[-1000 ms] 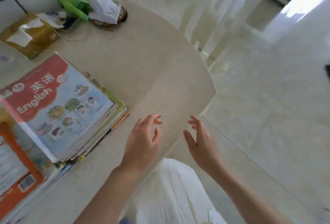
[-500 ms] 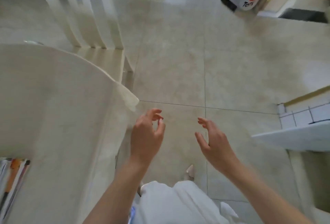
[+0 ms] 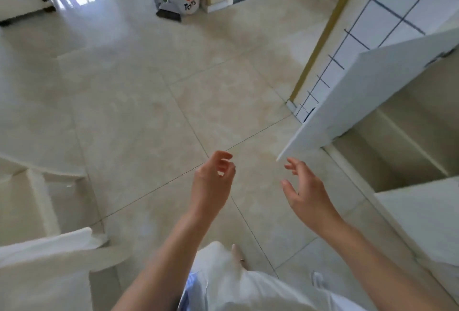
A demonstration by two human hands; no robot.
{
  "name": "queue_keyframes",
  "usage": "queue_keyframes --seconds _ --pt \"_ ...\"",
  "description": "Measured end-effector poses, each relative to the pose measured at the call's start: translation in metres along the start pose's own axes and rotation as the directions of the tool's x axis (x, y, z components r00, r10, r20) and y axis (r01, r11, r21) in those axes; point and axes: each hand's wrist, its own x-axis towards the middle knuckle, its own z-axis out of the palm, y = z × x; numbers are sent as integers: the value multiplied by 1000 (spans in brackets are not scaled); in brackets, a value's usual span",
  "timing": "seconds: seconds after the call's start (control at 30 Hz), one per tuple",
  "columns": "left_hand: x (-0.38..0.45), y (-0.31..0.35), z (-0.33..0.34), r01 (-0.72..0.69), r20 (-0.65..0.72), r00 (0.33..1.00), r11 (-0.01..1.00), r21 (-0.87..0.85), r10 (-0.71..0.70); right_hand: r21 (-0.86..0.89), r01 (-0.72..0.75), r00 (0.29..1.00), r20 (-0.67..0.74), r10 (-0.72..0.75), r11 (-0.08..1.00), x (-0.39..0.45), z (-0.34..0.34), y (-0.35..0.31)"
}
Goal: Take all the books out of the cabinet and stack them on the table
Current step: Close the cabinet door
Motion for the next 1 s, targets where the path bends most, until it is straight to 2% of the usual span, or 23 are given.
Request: queue_keyframes --seconds 0.17,0.27,0.43,0.53,0.63,0.7,0.8,0.87,1.0 --pt "71 46 57 -69 194 979 997 13 65 111 -135 980 -134 150 985 40 -40 27" --pt "129 77 95 -122 312 942 992 -16 121 178 -205 948 -208 240 962 80 -66 38" --pt "206 126 139 -210 430 883 978 0 189 250 -264 903 -277 330 932 142 -99 42" --pt "254 167 173 -253 541 813 967 -4 215 302 -311 857 -322 403 901 183 -121 49" --pt "293 207 211 -286 638 731 958 -36 242 429 -348 791 -342 507 834 216 -142 55" --pt "314 229 233 -338 681 682 941 -29 266 530 -375 756 -299 582 760 236 -153 55" --pt "334 262 272 -373 757 600 928 -23 260 611 -384 745 -239 623 692 260 -166 57" --pt "338 283 295 -364 812 546 931 7 207 591 -390 751 -239 615 706 271 -172 56" --pt "337 311 323 -453 903 412 887 88 121 553 -405 742 -267 615 728 288 -181 51"
